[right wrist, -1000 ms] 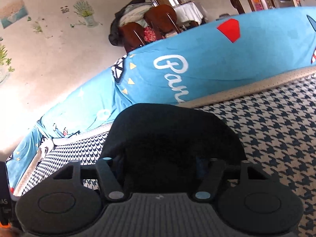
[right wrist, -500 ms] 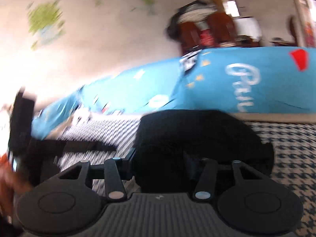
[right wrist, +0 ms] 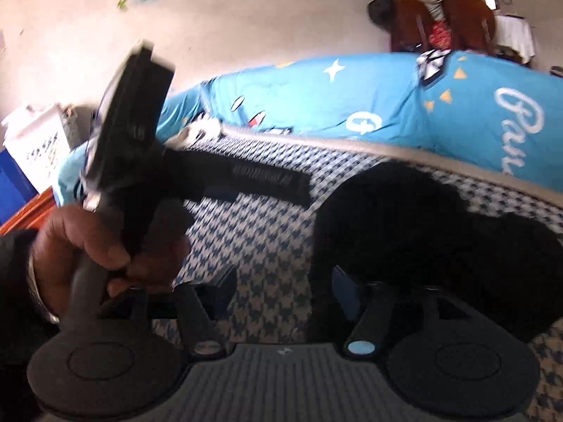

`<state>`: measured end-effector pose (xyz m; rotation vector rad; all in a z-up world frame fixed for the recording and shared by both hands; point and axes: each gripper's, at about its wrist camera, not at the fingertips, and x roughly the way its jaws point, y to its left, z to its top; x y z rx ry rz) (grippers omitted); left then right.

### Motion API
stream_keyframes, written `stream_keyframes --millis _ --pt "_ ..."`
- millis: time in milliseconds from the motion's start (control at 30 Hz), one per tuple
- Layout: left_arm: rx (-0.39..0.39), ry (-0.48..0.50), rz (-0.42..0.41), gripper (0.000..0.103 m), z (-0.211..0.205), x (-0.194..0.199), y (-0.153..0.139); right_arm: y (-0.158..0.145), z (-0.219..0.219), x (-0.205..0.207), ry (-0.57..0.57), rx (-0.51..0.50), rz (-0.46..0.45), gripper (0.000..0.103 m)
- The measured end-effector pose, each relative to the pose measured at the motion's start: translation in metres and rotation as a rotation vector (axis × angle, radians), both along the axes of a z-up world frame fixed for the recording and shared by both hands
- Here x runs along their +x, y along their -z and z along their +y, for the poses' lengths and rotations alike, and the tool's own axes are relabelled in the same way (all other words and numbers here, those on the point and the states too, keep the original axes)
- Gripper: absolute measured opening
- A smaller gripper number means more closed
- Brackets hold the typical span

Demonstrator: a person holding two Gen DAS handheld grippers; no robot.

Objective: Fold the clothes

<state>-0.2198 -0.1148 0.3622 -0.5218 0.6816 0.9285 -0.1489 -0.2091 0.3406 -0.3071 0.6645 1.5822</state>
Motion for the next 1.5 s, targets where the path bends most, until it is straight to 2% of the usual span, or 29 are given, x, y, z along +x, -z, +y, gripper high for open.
stream_keyframes --millis 133,333,633,767,833,900,1000,1067,1167,1333,1500 --pt "-0.001 -0.014 0.009 0.103 0.002 -0.002 0.002 -0.010 -0.012 0.021 0.091 0.024 -0.006 0.066" --pt "0.006 -0.012 0.015 0.103 0.001 0.000 0.002 -0.009 -0.018 0.044 0.234 0.001 0.022 0.072" --pt "0.015 0.004 0.030 0.103 -0.001 0.004 0.002 0.005 0.002 0.048 0.274 0.013 0.141 0.072" --pt "0.012 0.008 0.032 0.103 0.000 0.002 0.003 0.008 0.016 0.040 0.279 0.015 0.109 0.072" --pt "0.012 0.005 0.033 0.103 0.001 0.000 0.003 0.009 0.020 0.033 0.274 0.013 0.072 0.070" --pt "0.010 0.001 0.034 0.103 0.002 -0.002 0.002 0.011 0.023 0.029 0.265 0.011 0.059 0.051" --pt "0.011 -0.014 0.034 0.103 0.004 -0.005 0.001 0.012 0.025 0.025 0.257 0.019 0.060 0.041" --pt "0.020 -0.027 0.034 0.103 0.007 -0.008 -0.001 0.010 0.027 0.022 0.237 0.027 0.064 0.034" --pt "0.054 -0.057 0.031 0.103 0.010 -0.016 -0.007 0.008 0.027 0.013 0.172 0.040 0.081 0.033" --pt "0.073 -0.099 0.000 0.103 0.019 -0.027 -0.017 0.008 0.023 -0.018 -0.007 0.026 0.068 0.030" --pt "0.054 -0.055 -0.023 0.103 0.016 -0.024 -0.018 0.019 0.016 -0.056 -0.187 -0.037 0.039 0.029"
